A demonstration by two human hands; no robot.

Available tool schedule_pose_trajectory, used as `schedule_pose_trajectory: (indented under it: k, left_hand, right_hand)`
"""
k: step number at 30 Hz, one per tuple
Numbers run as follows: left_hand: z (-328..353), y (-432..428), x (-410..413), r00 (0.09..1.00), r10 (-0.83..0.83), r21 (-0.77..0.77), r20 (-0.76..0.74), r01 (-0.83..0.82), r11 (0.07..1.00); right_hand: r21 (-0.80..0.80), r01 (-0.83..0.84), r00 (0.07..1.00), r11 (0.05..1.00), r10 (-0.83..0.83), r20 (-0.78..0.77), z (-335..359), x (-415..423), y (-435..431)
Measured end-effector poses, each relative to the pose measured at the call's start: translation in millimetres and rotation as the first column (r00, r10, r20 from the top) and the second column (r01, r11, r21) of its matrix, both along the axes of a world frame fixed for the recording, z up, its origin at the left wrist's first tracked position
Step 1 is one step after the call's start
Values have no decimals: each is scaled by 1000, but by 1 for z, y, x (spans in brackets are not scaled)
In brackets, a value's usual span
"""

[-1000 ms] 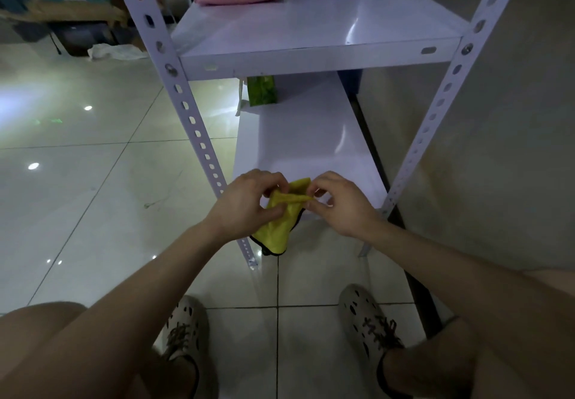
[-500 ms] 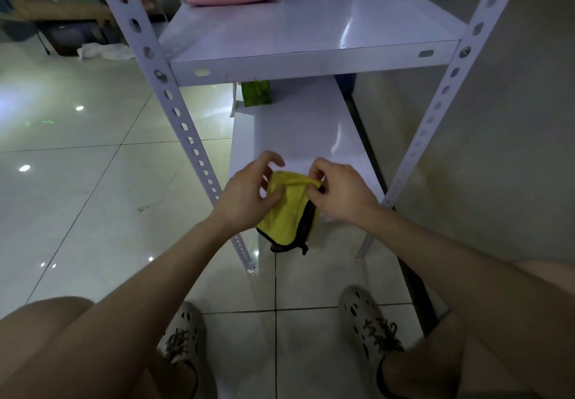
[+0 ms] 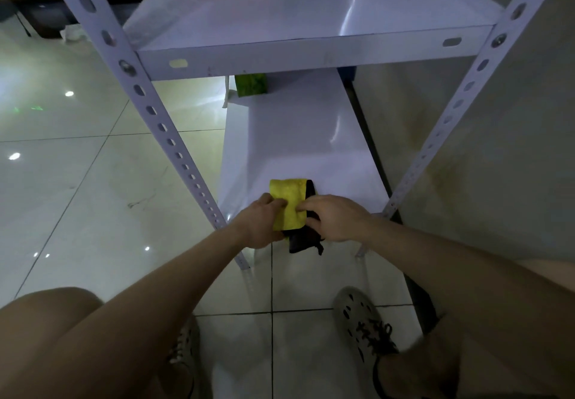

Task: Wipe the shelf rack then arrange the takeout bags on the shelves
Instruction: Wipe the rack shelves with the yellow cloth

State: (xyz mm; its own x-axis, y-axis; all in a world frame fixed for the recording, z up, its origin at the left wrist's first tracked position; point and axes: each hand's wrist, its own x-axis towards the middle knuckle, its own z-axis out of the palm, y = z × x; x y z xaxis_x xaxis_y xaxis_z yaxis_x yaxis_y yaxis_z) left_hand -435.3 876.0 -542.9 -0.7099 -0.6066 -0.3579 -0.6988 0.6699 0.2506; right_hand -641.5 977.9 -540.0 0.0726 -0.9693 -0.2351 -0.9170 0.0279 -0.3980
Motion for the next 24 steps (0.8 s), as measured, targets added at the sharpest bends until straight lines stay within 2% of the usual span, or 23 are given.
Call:
schedule_pose_trajectory:
  k: [4,6,11,18,24]
  left_hand:
    - [11,2,-1,998,-32,45,55,29,999]
    - [20,4,0,998,-18,46,58,15,999]
    - [44,13,23,999,11,16,51,-12,1000]
    - [66,37,72,982,56,-66,179,-45,997]
    - [81,78,91,988,93,-86,122,-83,993]
  right_hand:
    - [107,-61,997,992,65,-35,7,-5,-1]
    - [121,-32,998,992,39,-54,11,-6,1]
    - [101,48,995,994,-38,-93,31,-6,14]
    - [135,-15,994,991,29,-106,58,33,38]
    - [65,-58,989,996,66,-130,84,77,68]
